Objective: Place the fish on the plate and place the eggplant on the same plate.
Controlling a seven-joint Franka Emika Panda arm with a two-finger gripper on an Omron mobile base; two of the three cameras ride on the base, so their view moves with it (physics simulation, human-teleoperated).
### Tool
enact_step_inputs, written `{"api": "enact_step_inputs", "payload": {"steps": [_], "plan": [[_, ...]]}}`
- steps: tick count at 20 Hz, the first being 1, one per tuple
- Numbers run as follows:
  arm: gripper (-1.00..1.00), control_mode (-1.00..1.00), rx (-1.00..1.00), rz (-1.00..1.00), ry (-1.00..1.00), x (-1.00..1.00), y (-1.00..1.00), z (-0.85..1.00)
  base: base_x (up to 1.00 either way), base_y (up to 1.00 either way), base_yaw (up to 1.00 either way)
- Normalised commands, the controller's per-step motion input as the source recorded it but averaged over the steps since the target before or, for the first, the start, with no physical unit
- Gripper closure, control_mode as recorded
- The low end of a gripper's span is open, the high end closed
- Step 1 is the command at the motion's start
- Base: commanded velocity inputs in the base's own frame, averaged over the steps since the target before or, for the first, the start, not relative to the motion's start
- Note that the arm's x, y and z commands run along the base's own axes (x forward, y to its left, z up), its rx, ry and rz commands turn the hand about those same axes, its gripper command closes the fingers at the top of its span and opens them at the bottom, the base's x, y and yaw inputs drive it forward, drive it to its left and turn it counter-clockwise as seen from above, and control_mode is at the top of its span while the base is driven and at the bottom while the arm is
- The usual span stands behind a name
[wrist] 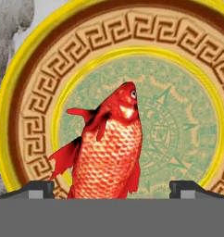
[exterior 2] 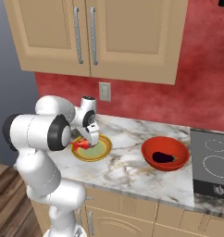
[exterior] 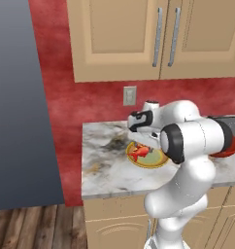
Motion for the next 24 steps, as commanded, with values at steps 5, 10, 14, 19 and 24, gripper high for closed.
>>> {"api": "enact_step_inputs", "payload": {"steps": [5, 10, 14, 19, 24], "plan": [[-1.00, -1.00, 0.03, 0.09, -0.26, -0.02, -0.01, -0.05, 0.00, 0.00, 0.00], [-1.00, -1.00, 0.00, 0.05, -0.11, 0.00, 0.00, 0.19, 0.00, 0.00, 0.00], [-1.00, -1.00, -0.03, 0.04, 0.01, -0.07, -0.04, 0.45, 0.00, 0.00, 0.00], [-1.00, -1.00, -0.01, 0.12, 0.07, -0.19, -0.19, 0.48, 0.00, 0.00, 0.00], [-1.00, -1.00, 0.00, 0.18, 0.03, -0.36, -0.40, 0.34, 0.00, 0.00, 0.00]]}}
